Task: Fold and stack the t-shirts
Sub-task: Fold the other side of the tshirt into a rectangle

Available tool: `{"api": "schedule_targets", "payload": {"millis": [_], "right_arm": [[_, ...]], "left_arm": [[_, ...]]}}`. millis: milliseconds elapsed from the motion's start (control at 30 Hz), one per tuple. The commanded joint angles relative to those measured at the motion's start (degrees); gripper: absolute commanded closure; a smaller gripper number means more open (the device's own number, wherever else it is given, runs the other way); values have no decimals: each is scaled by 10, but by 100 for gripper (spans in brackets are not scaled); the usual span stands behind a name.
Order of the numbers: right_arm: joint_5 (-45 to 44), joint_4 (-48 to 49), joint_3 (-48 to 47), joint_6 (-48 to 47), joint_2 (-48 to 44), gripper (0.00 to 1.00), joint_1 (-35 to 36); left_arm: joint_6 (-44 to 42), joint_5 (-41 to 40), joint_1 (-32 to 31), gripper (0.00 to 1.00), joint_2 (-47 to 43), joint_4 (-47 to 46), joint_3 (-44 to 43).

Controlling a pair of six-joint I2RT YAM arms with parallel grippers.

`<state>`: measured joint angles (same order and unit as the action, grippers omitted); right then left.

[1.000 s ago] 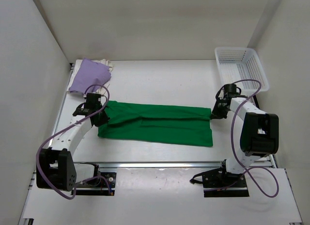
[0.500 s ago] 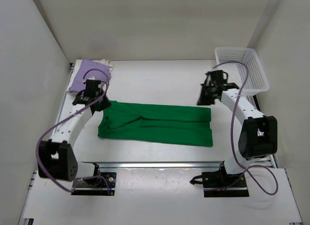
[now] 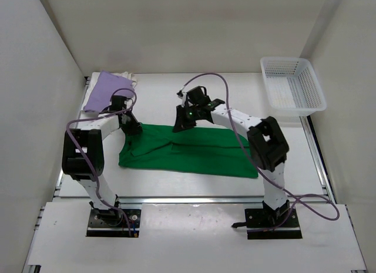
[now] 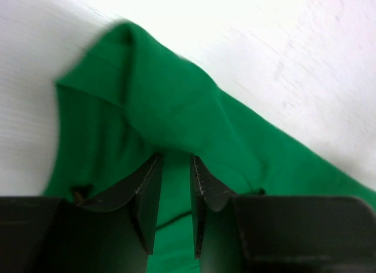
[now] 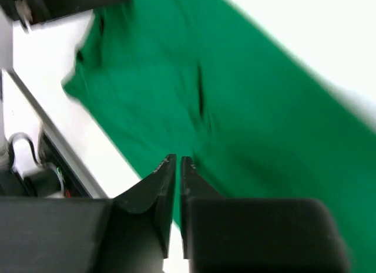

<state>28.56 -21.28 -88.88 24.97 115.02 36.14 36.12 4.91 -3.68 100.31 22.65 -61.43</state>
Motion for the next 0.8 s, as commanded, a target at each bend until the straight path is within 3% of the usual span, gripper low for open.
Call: {"api": "schedule_targets", "payload": {"millis": [0,100,233,400,467,533,567,767], "right_arm": [[-7,15,-102,23,64,90,9],[-23,-35,-199,17,132,74,24],[-46,-118,-345,5,228,67,43],[-54,-244,-533,-14,339,65,58],[-44,-323,-725,-18,437,66,61],[-25,-335,-669,-12,417,66,57],[-46,-349,-706,-24,431,66,61],[-124,-396,-730,-46,393,64,70]], "left_arm": [[1,4,24,63,14,-6,-19],[-9,12,36,65,50,26,-44],[-13,9,35,64,51,29,-32],[-4,29,55,65,37,12,-4],[-2,37,54,64,29,8,3],[-5,34,50,64,22,3,6],[-4,35,48,64,19,3,3],[-8,34,43,64,18,6,-9]]}}
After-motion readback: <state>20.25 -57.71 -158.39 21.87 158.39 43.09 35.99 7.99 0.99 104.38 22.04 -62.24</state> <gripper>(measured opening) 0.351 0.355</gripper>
